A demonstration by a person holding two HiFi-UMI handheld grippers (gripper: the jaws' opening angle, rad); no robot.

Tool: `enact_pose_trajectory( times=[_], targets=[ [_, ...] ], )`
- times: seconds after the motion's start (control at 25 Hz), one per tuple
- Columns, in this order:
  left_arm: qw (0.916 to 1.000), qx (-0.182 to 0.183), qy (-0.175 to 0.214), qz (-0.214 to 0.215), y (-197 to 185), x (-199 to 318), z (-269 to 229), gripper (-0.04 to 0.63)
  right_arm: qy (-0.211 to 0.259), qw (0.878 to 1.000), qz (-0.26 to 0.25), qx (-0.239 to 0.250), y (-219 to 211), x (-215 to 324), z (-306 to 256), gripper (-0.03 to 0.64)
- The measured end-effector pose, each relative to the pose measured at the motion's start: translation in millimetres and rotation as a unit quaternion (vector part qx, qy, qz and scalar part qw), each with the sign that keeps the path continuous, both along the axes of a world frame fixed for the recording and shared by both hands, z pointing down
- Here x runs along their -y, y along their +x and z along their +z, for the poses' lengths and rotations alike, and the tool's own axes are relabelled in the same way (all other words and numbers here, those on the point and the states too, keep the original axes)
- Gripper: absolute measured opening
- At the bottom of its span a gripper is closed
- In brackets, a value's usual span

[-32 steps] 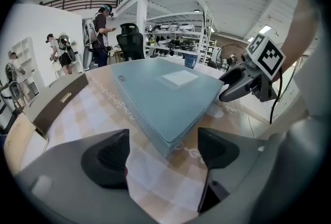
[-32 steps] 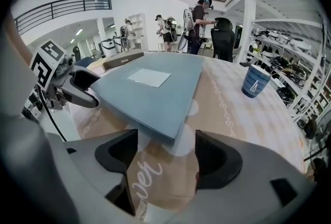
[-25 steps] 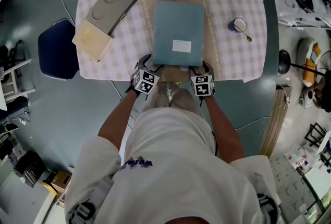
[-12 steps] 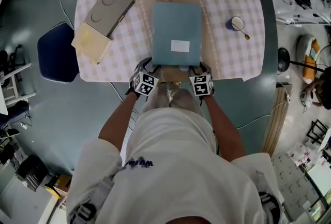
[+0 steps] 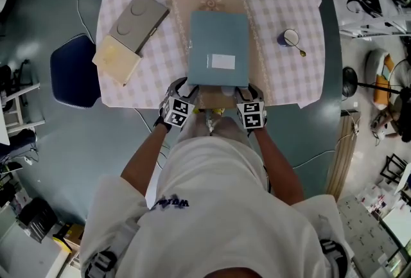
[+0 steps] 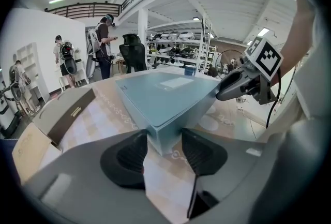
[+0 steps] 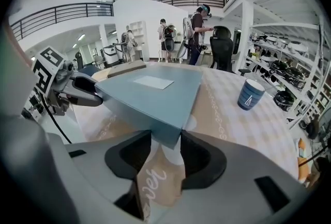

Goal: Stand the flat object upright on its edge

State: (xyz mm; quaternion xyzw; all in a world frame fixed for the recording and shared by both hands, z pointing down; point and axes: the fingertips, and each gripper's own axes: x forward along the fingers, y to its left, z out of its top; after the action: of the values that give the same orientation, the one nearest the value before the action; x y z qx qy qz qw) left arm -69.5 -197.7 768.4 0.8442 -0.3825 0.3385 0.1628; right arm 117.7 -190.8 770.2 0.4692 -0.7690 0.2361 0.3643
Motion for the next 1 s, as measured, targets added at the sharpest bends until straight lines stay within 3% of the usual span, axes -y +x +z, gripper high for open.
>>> enact_pose_trajectory(
  times=[0.56,1.0],
  targets=[
    [0.9953,-0.065,0.066,-0.031,-5,42,-107,0.199,0.072,0.994,0.000,0.084,-1,42,-107,0.169],
    [0.9914,-0.100,0.074,-0.042,-3,75,-151,0.204,0.114,0.986,0.006,0.120,3,80,-161,0.161]
  ],
)
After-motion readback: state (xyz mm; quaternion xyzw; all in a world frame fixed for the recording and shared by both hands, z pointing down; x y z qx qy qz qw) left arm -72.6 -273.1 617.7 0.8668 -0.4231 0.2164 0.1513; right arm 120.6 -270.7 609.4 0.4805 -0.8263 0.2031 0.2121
